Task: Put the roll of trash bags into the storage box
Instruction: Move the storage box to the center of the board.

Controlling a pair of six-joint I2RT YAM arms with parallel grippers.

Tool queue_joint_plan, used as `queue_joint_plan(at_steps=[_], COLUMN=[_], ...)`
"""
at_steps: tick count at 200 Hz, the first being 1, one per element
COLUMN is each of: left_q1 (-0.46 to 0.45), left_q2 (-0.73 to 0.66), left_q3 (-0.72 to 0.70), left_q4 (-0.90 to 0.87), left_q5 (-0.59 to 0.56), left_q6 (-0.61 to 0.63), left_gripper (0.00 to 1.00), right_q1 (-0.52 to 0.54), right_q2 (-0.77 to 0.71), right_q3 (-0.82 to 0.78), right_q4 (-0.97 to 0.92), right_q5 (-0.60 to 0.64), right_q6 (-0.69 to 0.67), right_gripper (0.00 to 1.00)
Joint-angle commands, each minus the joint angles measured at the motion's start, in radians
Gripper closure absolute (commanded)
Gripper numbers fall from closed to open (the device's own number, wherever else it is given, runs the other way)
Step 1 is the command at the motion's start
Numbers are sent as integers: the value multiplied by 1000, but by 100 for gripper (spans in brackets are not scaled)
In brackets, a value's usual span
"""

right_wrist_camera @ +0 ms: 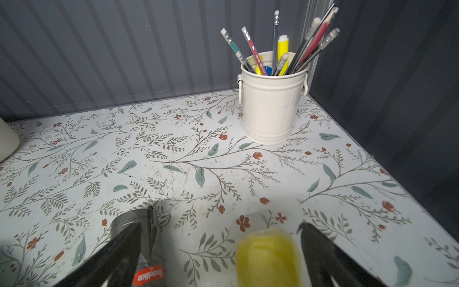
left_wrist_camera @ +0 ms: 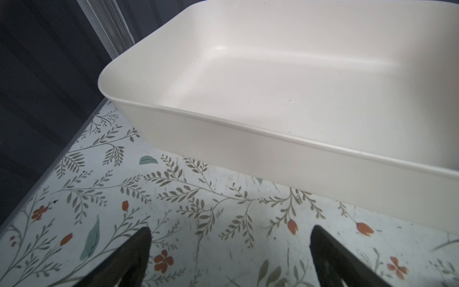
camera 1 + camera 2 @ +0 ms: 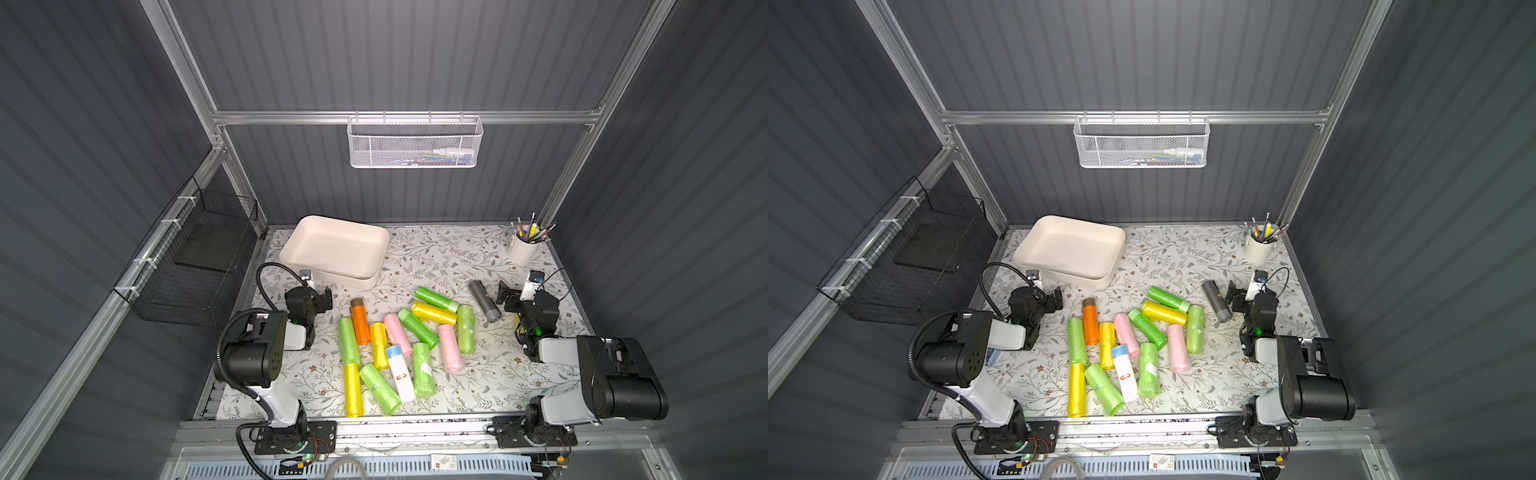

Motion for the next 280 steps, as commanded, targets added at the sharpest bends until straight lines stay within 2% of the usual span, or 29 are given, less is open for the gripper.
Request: queue_joint_plan(at_steps=[1, 44, 58, 71, 82, 102, 121, 135, 159, 170, 179, 197, 228, 253, 280], left_q1=[-3, -6, -15, -22, -34, -80, -150, -183, -220, -222, -225, -226, -231, -243, -294], left_q2=[5, -3, -60, -93, -84, -87, -135, -187, -255, -272, -274, -245, -161, -104, -24], left_q3=[1, -7, 31, 131, 177, 190, 203, 193, 223, 245, 274, 374, 564, 669, 783], left_q4=[1, 16, -112, -347, -410, -429, -478, -488, -578, -616, -657, -789, -983, -1058, -1147], left_q5=[-7, -13, 47, 38, -17, -107, -215, -190, -184, -162, -159, -161, -85, -5, 53], left_q6=[-14, -4, 30, 12, -1, 3, -9, -46, -155, -189, -215, -287, -365, -366, -332], left_gripper=[0, 0, 0, 0, 0, 0, 0, 0, 0, 0, 0, 0, 0, 0, 0], right_q1=[-6, -4, 3, 10, 15, 21, 22, 26, 26, 26, 27, 37, 78, 96, 101], right_q2=[3, 0, -2, -33, -104, -230, -299, -329, -377, -398, -414, -416, -390, -350, -316], right_q3=[10, 11, 6, -4, 5, 69, 127, 167, 206, 224, 252, 298, 359, 424, 478], right_q4=[5, 1, 11, 11, -74, -287, -431, -521, -631, -693, -763, -828, -922, -1020, -1094], right_q5=[-8, -5, 44, 132, 160, 142, 121, 94, 231, 248, 200, 4, -33, -33, -97], right_q6=[1, -2, 7, 31, 35, 24, 104, 131, 278, 366, 425, 403, 442, 480, 443], right_gripper=[1, 1, 1, 1, 1, 1, 1, 1, 1, 1, 1, 1, 1, 1, 1])
